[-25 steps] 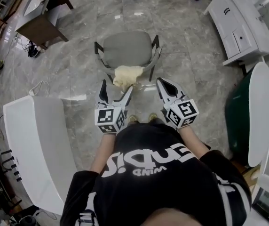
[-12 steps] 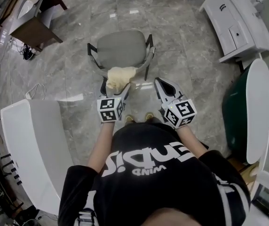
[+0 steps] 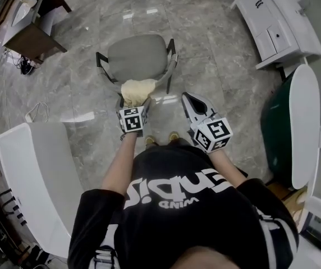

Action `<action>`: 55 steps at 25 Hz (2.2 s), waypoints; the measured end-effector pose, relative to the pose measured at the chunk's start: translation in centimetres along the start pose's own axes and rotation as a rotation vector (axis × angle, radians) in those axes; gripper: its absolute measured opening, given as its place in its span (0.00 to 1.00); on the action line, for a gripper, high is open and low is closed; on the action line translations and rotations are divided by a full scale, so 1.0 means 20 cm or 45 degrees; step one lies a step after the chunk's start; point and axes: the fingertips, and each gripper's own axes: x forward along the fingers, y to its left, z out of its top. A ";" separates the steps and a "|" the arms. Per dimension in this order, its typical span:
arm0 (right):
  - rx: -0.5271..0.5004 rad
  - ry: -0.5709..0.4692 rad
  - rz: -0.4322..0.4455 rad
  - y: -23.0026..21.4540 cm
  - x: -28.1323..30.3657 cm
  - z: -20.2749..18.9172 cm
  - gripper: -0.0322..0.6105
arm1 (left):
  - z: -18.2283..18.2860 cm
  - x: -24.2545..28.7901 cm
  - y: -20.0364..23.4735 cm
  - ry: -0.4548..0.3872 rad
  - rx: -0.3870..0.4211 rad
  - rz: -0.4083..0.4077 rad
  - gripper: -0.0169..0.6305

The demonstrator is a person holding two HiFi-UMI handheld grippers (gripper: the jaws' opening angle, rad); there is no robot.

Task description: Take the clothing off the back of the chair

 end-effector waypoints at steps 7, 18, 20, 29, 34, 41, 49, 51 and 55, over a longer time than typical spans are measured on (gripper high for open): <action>0.005 0.002 -0.021 -0.03 -0.02 -0.01 0.07 | -0.03 0.10 -0.01 0.042 -0.004 -0.037 0.85; 0.009 0.017 -0.041 -0.05 -0.02 -0.03 0.07 | -0.04 0.08 -0.03 0.060 -0.094 -0.077 0.74; 0.009 0.020 -0.038 -0.05 -0.02 -0.03 0.07 | -0.04 0.07 -0.04 0.067 -0.104 -0.087 0.63; 0.010 0.022 -0.037 -0.04 -0.03 -0.04 0.07 | -0.01 0.01 -0.08 0.062 -0.034 -0.100 0.38; 0.011 0.014 -0.037 -0.04 -0.03 -0.04 0.07 | 0.05 -0.04 -0.09 0.032 -0.046 -0.096 0.35; 0.013 0.008 -0.032 -0.04 -0.04 -0.04 0.07 | 0.27 -0.19 -0.15 -0.128 -0.046 -0.119 0.33; 0.013 0.004 -0.013 -0.03 -0.06 -0.05 0.07 | 0.67 -0.43 -0.26 -0.345 0.059 -0.184 0.33; 0.013 0.002 -0.011 -0.02 -0.07 -0.05 0.07 | 0.81 -0.52 -0.29 -0.415 0.100 -0.200 0.33; 0.012 -0.010 -0.017 -0.01 -0.09 -0.04 0.07 | 1.09 -0.72 -0.33 -0.554 0.172 -0.227 0.32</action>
